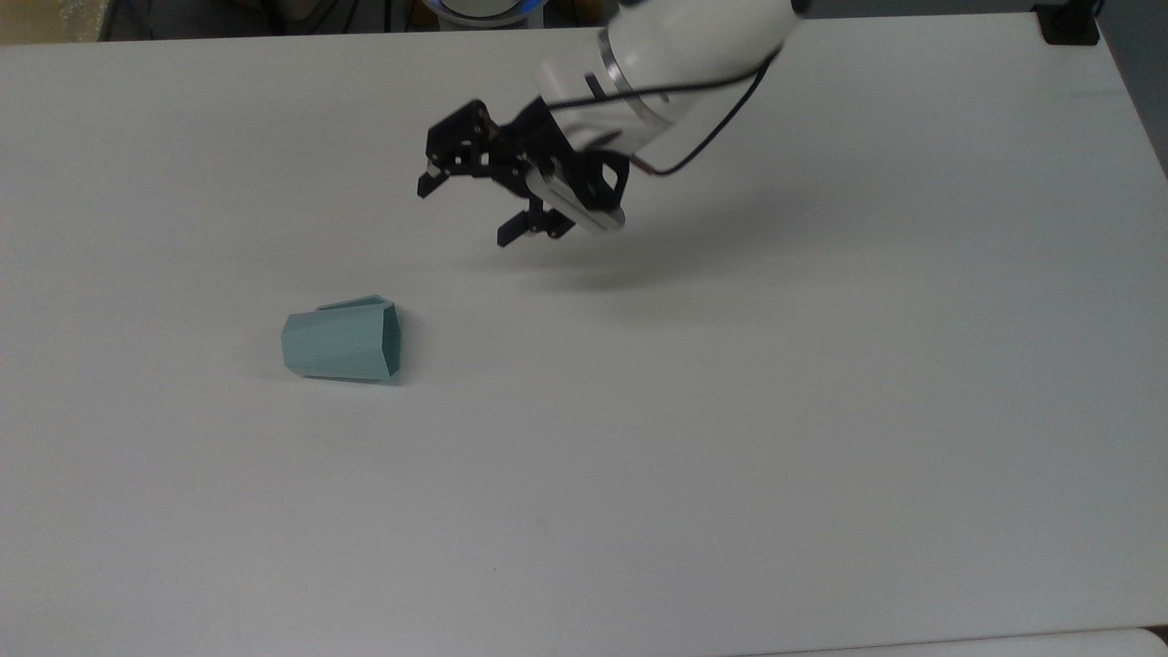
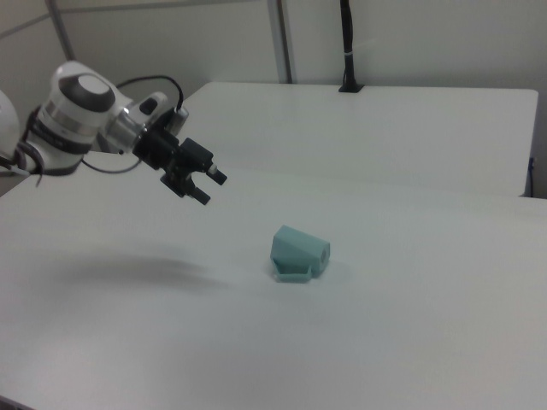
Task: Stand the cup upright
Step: 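Move the gripper down toward the open rim of the teal cup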
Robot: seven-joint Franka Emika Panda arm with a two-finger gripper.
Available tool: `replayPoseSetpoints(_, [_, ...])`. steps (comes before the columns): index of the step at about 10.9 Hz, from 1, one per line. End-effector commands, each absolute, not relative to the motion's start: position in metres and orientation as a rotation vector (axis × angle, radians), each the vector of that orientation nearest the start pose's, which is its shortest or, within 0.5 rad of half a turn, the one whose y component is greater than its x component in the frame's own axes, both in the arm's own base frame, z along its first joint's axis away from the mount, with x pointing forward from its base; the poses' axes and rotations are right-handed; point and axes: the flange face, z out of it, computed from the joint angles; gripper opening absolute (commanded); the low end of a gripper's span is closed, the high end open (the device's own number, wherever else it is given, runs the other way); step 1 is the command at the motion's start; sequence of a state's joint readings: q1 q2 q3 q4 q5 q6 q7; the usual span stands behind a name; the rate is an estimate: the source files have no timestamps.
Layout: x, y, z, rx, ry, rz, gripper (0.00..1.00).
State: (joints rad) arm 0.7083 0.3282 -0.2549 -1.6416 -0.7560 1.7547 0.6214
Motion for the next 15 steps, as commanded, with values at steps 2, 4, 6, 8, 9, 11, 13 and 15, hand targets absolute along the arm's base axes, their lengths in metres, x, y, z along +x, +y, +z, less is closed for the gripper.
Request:
replayPoseSetpoints(2, [0.607,0.259,0.364,2.078,0.238,0.352,1.0])
replayPoseSetpoints(4, [0.612,0.257,0.34,2.054,0.254,0.335,1.0])
replayPoseSetpoints(6, [0.62,0.249,0.328,2.062,0.257,0.347,1.0])
replayPoseSetpoints(8, [0.63,0.23,0.324,2.056,0.234,0.33,1.0])
replayPoseSetpoints(9, [0.636,0.219,0.319,2.049,0.23,0.328,1.0])
replayPoseSetpoints(11, [0.644,0.21,0.313,2.053,0.155,0.393,1.0])
replayPoseSetpoints(13, [0.649,0.199,0.303,2.043,0.14,0.394,1.0])
replayPoseSetpoints(15, [0.657,0.184,0.298,2.052,0.126,0.385,1.0])
